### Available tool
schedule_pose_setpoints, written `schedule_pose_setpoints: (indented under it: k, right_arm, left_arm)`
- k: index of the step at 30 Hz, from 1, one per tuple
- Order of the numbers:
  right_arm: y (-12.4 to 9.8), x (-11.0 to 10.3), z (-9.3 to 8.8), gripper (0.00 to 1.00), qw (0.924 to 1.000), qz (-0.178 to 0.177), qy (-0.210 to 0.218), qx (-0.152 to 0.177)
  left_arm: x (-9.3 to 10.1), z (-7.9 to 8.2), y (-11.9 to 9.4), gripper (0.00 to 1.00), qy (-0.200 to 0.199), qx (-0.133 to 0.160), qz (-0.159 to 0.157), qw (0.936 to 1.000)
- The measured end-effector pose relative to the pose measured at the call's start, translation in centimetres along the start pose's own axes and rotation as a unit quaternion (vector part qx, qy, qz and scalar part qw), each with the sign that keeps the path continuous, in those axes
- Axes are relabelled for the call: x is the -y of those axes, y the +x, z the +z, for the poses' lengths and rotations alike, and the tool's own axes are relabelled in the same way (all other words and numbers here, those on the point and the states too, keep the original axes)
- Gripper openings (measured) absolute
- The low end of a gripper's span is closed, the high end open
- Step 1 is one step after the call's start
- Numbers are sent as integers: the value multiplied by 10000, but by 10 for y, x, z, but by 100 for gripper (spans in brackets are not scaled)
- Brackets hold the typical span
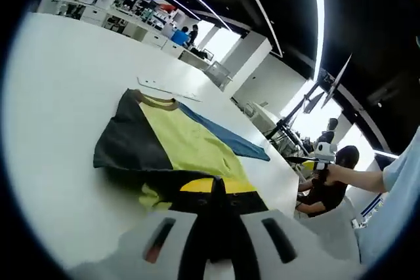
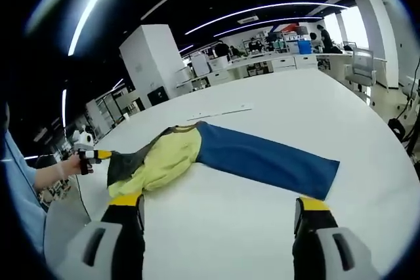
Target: Fold the garment on the visible template until the final outline fits inside the template.
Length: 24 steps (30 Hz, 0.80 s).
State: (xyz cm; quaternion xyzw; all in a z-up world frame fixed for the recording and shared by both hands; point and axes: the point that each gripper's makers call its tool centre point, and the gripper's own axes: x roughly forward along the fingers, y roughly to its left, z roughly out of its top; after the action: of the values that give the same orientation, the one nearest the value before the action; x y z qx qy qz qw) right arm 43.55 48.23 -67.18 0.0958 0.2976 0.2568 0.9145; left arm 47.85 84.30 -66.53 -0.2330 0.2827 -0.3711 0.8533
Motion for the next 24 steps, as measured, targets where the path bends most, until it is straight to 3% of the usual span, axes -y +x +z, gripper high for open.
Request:
schedule_pose_setpoints:
  k: [8,14,24]
  right_arm:
    - [-3,0,-2,95,10000,-12,6,-26]
    - [-6,1,-8,95,10000,-41,35,-52]
    - [-12,3,-18,95,9998,-116,160,-54]
  left_arm:
    - [-5,-8,39,0,-43,-405,-125,9991]
    - [-13,-27,63,0,-70,-708,-65,9974]
    - [-22,-44,69,0,-185,-885,38,9959]
